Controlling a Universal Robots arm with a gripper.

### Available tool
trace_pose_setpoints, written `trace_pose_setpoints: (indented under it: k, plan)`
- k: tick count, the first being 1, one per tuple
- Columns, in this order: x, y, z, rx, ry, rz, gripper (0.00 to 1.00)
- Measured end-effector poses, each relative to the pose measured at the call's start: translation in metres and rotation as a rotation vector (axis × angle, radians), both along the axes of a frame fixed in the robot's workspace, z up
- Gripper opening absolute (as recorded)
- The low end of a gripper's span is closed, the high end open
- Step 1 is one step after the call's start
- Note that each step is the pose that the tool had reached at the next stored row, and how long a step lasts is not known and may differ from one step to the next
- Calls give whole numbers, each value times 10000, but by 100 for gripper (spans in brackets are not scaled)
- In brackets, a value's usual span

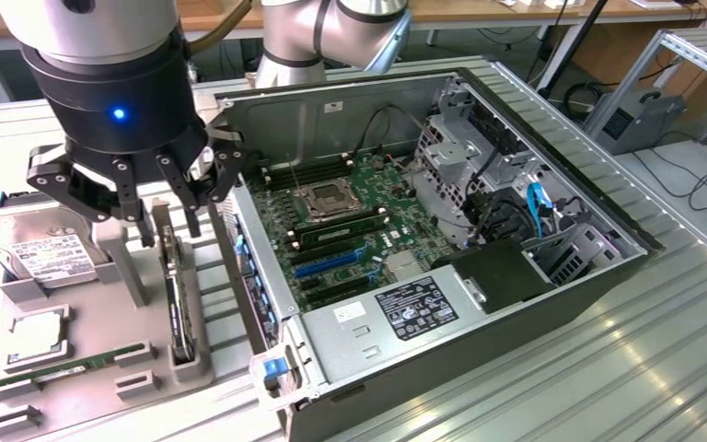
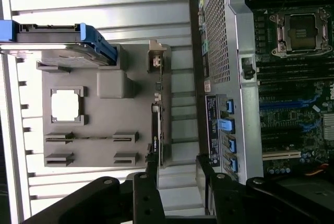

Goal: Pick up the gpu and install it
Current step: 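Pick up the gpu and move the gpu toward the slot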

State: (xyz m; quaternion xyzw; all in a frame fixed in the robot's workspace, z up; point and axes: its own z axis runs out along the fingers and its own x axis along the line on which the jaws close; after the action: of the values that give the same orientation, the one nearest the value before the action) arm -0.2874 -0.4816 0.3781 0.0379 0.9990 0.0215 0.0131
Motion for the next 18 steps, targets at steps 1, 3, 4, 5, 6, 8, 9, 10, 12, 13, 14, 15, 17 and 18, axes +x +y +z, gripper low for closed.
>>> trace_pose_setpoints:
  k: [1, 3, 4, 5, 6, 8, 9, 10, 12, 13, 14, 15, 17, 18]
  plan:
    - [-8, 0, -2, -1, 1, 0, 42]
    - [-17, 0, -7, 0, 0, 0, 42]
    - [-21, 0, -8, 0, 1, 0, 42]
    - [-24, 0, -9, -1, 1, 0, 42]
    - [-28, 0, -11, 0, 1, 0, 42]
    - [-34, 0, -16, -1, 1, 1, 42]
    - [-38, 0, -18, -1, 1, 0, 42]
    - [-39, 0, -21, -1, 1, 0, 42]
    - [-44, 1, -30, 0, 0, 0, 42]
    - [-48, 5, -38, -1, 1, 0, 42]
    - [-50, 6, -43, 0, 0, 0, 42]
    - [-53, 7, -50, 1, -1, 0, 42]
    - [-60, 8, -62, 0, 0, 1, 42]
    - [-62, 8, -69, 0, 0, 1, 42]
